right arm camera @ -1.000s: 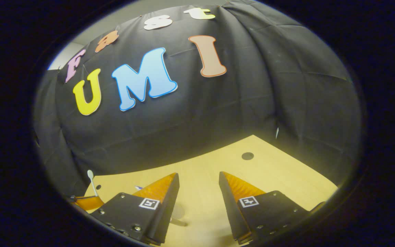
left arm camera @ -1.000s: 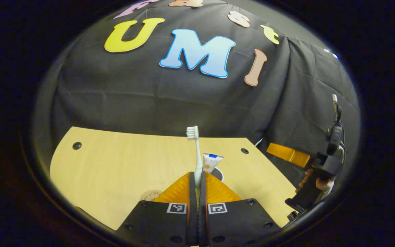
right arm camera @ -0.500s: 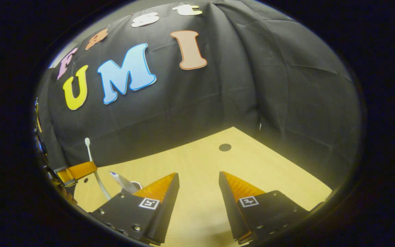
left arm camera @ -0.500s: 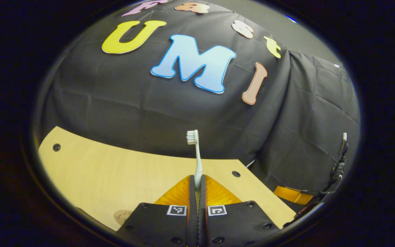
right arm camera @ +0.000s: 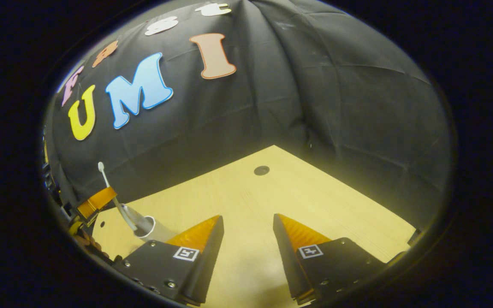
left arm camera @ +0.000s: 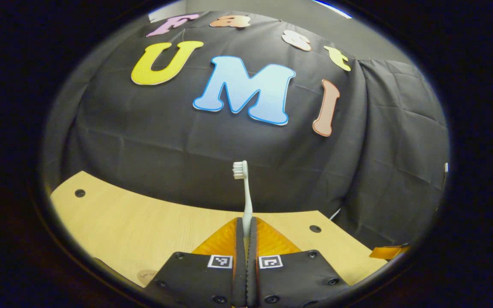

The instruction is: Put the toothbrush and toothpaste on the desktop into the cup, then pick up the cup and place it on the coaster on the desktop.

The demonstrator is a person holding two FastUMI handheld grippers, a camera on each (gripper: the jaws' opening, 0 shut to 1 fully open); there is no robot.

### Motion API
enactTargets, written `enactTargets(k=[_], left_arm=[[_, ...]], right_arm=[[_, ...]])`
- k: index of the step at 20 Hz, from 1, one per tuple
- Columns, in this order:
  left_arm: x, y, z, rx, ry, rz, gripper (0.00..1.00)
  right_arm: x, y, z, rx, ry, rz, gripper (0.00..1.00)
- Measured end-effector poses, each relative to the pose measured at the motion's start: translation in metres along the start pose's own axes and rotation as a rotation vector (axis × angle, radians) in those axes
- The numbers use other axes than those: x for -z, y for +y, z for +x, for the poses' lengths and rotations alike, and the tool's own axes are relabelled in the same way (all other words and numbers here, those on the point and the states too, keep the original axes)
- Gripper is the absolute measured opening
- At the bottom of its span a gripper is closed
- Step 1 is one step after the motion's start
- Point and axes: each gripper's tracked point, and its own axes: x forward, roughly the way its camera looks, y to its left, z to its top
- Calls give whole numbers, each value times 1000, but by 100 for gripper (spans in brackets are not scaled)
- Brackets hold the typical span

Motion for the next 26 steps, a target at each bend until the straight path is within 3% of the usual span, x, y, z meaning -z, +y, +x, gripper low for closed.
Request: enactTargets(k=[12,13,15,18,19,20,21,23,24,26], left_arm=[[15,-2,-1,-65,-40,74,11],[16,-6,-2,-40,-34,60,20],[12,-6,-5,-46,-40,65,47],[8,-3,-11,-44,-18,62,47],[6,-3,-15,-43,-10,55,53],[2,1,-17,-54,-12,53,72],[-3,5,-25,-57,-10,51,78],[-7,12,-38,-69,14,55,71],[-10,18,-46,-81,22,61,82],[-16,29,-67,-98,42,72,84]], right_arm=[[1,6,4,-26,12,22,69],[0,8,4,-29,14,21,69],[-2,11,4,-35,15,23,69],[-4,19,-1,-51,18,18,69],[-5,24,-2,-62,22,13,69],[-5,30,-5,-78,26,6,69],[-6,38,-7,-94,30,-4,69],[-7,55,-12,-132,42,-37,69],[-6,66,-15,-157,52,-56,69],[-5,89,-19,-212,73,-99,69]])
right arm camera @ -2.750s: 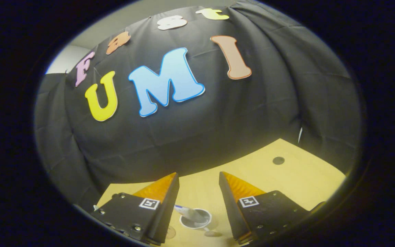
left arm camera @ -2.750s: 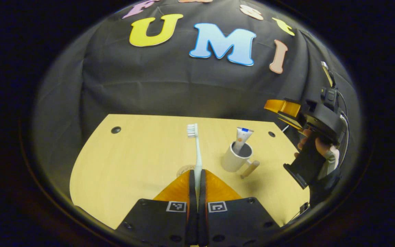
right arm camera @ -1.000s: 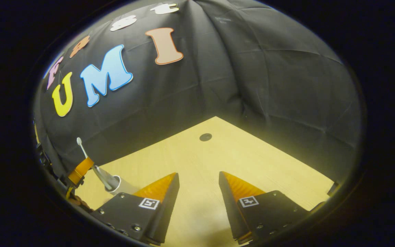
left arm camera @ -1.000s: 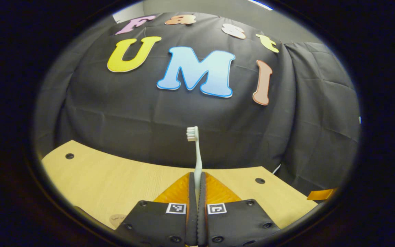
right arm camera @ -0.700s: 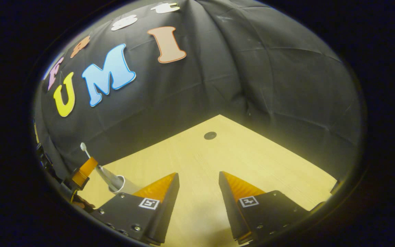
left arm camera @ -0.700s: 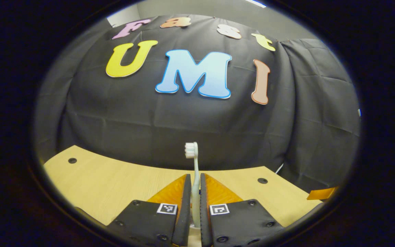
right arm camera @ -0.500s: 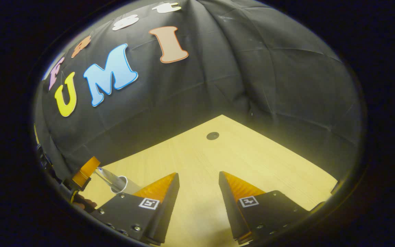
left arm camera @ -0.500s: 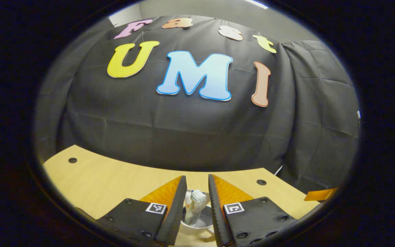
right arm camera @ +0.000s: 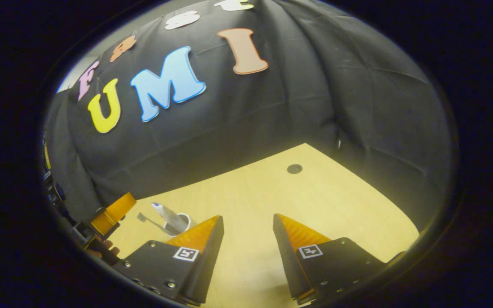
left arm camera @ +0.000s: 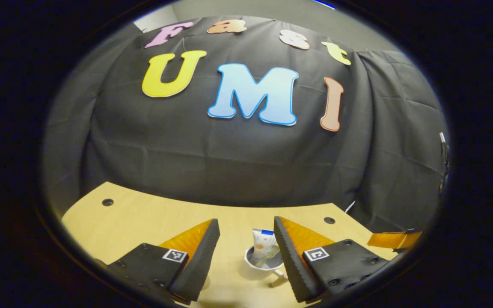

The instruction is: Put the toothbrush and toothpaste on the desktop into the cup, then pick up the cup and place it on the coaster on the desktop.

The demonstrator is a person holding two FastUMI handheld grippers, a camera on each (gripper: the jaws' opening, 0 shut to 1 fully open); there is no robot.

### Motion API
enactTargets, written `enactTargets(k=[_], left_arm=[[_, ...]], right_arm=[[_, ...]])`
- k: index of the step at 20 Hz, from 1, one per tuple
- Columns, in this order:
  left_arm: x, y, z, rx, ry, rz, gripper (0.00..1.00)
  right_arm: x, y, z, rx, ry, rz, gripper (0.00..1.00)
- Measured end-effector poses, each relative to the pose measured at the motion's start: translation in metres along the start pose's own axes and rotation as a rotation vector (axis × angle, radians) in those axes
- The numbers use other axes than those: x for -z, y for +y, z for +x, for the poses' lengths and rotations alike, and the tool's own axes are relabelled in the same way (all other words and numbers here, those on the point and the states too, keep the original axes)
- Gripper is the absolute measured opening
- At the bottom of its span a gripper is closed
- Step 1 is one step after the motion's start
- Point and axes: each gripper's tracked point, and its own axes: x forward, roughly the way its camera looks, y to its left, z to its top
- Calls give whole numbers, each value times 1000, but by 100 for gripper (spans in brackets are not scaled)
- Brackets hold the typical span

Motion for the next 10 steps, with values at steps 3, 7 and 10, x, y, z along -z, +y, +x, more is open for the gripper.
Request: enactTargets(k=[3,7,10], left_arm=[[0,23,-31,-35,49,8,85],[-4,60,-69,-96,69,-6,90],[-8,89,-93,-147,73,-29,89]], right_arm=[[4,30,-2,-72,45,-67,69],[19,61,4,-136,138,-149,69],[34,76,8,-169,218,-206,69]])
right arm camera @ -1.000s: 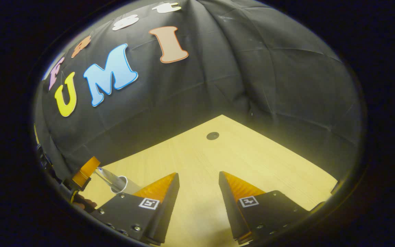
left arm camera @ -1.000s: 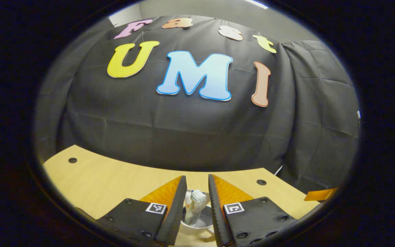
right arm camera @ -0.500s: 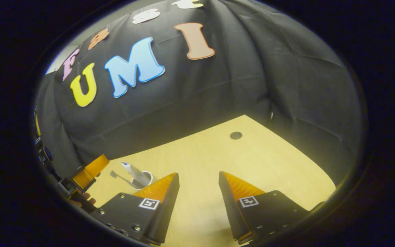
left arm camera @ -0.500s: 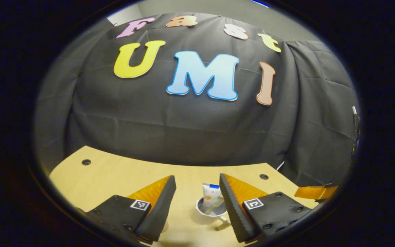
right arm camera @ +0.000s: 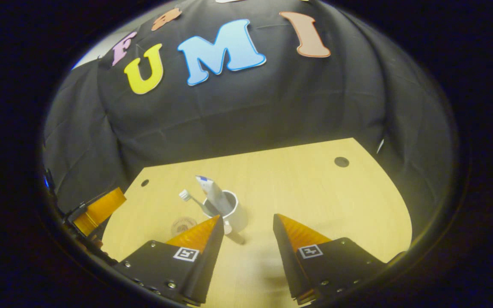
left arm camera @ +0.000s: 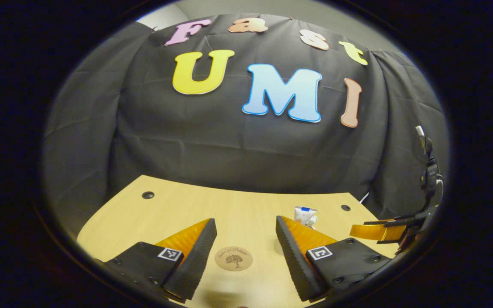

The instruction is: Put the toothbrush and toothpaste on the desktop into the cup, then pick up the cup and place it on the coaster on the desktop.

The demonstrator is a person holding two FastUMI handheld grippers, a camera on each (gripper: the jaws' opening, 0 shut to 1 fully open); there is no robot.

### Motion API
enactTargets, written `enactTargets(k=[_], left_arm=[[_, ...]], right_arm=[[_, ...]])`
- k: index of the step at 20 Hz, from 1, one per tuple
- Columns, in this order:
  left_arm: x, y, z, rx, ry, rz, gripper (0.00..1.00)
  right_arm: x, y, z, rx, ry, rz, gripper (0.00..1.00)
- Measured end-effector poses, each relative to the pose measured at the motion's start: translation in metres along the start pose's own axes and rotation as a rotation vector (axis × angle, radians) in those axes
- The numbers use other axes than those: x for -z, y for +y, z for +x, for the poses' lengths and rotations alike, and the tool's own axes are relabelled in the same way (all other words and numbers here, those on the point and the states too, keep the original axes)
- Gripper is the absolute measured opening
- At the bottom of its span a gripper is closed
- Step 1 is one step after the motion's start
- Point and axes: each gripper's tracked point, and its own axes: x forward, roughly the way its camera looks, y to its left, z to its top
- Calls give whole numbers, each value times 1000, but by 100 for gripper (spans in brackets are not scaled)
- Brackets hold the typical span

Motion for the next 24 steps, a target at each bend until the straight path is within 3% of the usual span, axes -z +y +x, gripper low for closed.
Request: enactTargets(k=[1,2,5,6,12,19,21,24], left_arm=[[0,10,-7,-13,2,-10,88],[1,19,-12,-25,6,-19,93],[2,45,-28,-65,15,-38,91],[2,53,-33,-75,16,-44,90],[0,94,-61,-139,17,-48,93],[15,140,-86,-226,39,-109,91],[20,151,-89,-249,51,-121,90],[24,163,-93,-279,59,-137,91]], right_arm=[[3,4,4,-8,26,-24,66],[8,10,8,-17,54,-49,69],[20,23,22,-36,137,-123,66],[24,26,27,-36,162,-149,69],[36,28,60,-7,307,-304,66],[50,27,95,11,434,-387,68],[60,29,105,7,462,-375,59],[70,29,118,17,493,-348,59]])
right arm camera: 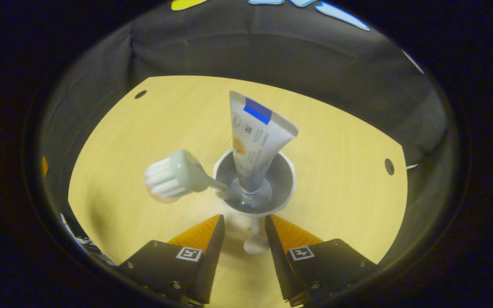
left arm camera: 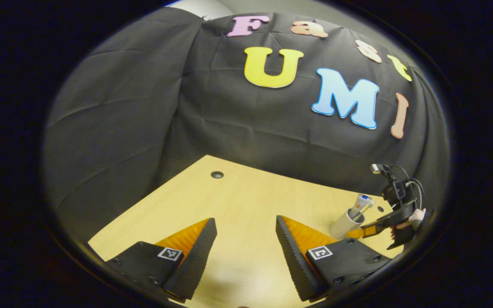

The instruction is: Put the toothbrush and toothpaste on the desktop into the cup, then pick up the cup and place it on the coaster on the desktop.

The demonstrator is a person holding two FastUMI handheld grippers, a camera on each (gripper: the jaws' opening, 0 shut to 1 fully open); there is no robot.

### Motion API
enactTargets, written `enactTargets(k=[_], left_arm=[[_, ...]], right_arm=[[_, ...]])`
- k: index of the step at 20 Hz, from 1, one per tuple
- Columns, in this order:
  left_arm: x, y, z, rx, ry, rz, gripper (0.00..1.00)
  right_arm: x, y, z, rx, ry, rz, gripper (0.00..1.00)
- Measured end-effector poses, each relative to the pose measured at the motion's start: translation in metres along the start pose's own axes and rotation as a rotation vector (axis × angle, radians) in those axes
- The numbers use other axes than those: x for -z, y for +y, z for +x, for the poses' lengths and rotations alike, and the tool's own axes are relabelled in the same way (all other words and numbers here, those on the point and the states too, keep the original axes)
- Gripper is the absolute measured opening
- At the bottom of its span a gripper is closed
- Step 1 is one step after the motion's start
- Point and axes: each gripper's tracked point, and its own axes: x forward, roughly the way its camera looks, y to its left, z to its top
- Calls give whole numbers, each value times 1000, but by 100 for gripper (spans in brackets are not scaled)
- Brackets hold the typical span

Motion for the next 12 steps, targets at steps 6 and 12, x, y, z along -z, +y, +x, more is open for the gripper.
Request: enactTargets(k=[6,12], left_arm=[[13,14,-10,-33,17,-38,91],[11,12,-6,-38,16,-49,91]], right_arm=[[0,-3,9,-12,23,78,24],[1,-2,9,5,1,122,11]])
